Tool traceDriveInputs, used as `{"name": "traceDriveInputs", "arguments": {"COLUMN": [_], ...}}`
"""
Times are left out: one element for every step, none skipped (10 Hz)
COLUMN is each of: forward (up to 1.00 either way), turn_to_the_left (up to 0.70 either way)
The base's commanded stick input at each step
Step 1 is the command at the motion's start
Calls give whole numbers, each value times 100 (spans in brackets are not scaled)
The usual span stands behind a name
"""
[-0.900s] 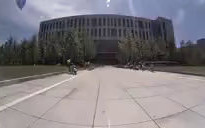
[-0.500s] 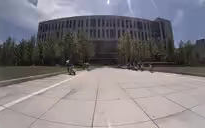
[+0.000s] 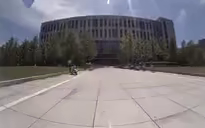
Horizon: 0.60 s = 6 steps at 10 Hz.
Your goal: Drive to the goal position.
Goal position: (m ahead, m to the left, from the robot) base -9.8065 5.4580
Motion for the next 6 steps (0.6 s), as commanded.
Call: {"name": "traceDriveInputs", "arguments": {"forward": [0, 0, 0, 0, 0, 0], "turn_to_the_left": [100, 100, 100, 100, 100, 100]}}
